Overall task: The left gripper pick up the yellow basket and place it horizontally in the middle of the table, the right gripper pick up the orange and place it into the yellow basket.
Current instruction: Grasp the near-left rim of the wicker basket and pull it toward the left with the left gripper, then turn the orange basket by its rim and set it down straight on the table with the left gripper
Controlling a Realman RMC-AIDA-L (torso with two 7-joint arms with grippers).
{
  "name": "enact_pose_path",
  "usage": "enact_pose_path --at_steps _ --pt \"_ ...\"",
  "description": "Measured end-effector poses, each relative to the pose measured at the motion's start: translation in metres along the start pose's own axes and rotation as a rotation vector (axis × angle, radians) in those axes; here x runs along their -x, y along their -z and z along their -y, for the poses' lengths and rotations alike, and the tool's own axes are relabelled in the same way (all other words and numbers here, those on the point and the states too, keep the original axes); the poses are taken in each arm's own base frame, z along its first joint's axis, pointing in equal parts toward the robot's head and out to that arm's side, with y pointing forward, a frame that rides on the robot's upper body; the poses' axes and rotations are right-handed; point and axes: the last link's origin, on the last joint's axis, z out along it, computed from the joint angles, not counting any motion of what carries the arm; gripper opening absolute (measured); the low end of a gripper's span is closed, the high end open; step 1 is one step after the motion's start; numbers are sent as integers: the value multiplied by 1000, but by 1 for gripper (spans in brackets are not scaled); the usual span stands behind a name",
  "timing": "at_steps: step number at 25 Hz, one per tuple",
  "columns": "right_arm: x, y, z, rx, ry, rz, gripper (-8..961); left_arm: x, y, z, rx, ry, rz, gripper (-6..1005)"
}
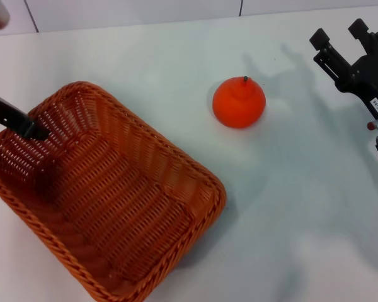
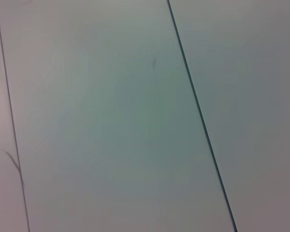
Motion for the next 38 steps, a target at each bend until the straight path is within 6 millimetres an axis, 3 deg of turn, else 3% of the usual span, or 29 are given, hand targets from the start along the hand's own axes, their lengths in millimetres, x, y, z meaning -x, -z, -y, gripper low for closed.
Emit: enact_pose_path --at_steps 12,22,38 --pt "1 -4 1 -8 1 5 945 6 13 24 132 211 -2 219" --pt "-1 -7 1 -11 2 -1 945 2 30 27 259 314 -74 179" --pt "-6 -15 1 -22 -40 -20 945 23 33 38 341 534 -210 178"
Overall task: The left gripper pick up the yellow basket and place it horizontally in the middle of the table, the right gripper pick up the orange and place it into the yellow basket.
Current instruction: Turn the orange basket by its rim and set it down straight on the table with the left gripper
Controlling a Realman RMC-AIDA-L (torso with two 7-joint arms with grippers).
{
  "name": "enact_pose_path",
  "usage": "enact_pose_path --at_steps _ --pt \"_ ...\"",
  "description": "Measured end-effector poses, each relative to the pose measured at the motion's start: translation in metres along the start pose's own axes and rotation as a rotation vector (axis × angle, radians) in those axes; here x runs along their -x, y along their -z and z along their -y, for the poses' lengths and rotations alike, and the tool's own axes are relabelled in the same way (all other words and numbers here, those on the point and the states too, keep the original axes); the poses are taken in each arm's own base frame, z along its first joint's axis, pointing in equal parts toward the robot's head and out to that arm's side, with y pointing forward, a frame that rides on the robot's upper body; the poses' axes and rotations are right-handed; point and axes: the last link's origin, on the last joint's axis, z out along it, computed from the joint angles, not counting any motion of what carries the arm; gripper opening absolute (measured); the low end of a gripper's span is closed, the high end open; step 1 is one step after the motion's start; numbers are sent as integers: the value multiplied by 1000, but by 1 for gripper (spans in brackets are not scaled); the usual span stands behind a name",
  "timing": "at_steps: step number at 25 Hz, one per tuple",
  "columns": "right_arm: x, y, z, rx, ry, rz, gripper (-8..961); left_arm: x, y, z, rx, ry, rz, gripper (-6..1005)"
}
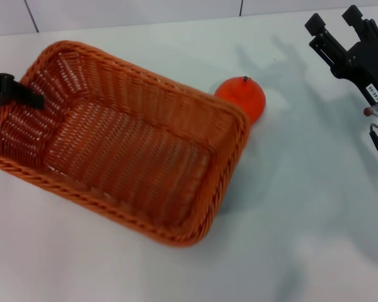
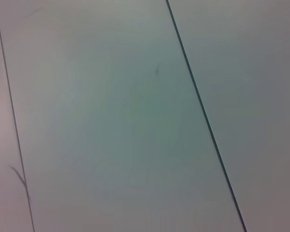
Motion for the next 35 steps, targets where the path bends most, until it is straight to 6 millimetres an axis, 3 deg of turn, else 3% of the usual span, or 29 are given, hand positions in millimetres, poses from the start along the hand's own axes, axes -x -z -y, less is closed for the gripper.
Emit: enact_pose_path --at_steps 12,24,35 --pt "0 -1 0 0 0 -1 945 12 -10 11 -4 106 -62 178" --pt "0 1 -2 11 5 2 944 28 -5 27 15 247 -184 177" --pt "0 1 -4 17 6 1 945 34 -14 30 -17 263 -219 178"
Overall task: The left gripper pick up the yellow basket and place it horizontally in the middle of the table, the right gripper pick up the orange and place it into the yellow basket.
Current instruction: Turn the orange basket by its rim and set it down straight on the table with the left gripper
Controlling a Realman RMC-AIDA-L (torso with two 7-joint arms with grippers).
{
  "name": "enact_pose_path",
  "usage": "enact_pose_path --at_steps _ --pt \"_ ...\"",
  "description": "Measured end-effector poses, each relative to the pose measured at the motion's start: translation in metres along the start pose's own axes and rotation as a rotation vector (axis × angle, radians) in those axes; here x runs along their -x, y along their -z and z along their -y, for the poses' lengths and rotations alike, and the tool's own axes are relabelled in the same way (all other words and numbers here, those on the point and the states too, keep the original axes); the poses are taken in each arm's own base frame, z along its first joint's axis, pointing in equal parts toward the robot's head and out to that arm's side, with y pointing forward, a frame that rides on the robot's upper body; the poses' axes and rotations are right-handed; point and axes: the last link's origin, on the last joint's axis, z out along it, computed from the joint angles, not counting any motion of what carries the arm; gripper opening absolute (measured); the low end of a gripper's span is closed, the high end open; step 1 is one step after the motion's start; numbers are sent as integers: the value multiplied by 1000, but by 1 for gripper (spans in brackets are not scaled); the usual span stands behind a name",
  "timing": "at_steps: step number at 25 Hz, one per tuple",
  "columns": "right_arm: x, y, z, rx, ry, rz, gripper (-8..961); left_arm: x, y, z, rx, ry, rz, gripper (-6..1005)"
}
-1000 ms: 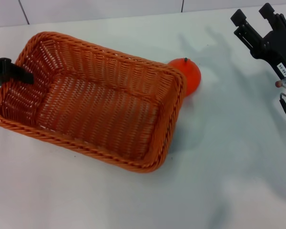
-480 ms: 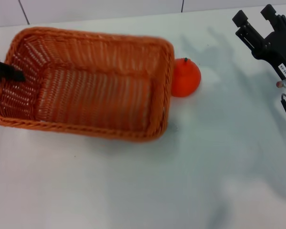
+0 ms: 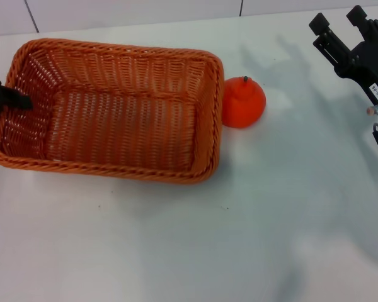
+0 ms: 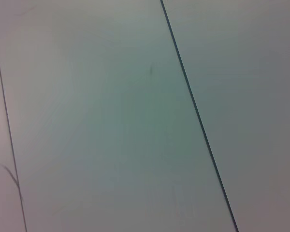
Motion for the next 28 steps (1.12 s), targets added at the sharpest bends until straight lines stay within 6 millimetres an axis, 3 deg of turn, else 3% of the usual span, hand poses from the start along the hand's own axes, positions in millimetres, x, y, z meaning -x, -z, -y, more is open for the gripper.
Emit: enact_pose_path --at_steps 28 --pt "0 -1 0 -3 -1 0 944 -5 -3 4 -52 8 -61 177"
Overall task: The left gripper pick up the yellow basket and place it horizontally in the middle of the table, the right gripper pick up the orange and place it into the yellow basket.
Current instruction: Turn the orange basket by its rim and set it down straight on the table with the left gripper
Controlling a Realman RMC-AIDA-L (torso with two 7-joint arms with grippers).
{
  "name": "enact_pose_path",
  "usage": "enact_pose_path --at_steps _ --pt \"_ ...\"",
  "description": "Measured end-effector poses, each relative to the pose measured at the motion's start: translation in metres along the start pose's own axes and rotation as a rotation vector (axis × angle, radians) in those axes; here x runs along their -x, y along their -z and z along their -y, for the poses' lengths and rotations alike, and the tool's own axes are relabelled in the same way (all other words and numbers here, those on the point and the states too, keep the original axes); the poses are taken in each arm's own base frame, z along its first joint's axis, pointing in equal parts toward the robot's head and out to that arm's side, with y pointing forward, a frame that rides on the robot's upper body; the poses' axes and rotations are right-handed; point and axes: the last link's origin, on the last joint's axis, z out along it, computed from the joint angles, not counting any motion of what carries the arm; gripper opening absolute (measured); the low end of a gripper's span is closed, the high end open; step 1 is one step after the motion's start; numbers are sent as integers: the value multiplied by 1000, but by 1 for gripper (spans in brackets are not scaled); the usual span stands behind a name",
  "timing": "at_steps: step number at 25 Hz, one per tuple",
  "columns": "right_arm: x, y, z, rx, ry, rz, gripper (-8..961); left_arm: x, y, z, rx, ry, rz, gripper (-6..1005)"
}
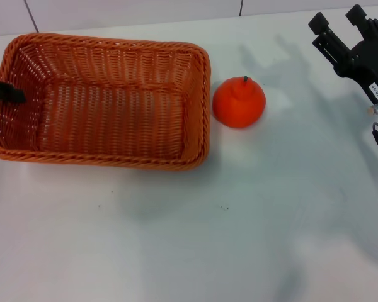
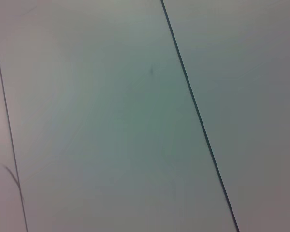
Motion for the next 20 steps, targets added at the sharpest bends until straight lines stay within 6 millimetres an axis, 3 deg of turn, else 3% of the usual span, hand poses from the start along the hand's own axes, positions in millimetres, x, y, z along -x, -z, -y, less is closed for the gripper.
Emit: enact_pose_path --at_steps 15,20 --pt "1 0 0 0 1 3 945 3 4 9 -35 22 -43 178" --pt "1 1 0 -1 1 4 944 7 2 10 -38 30 -46 292"
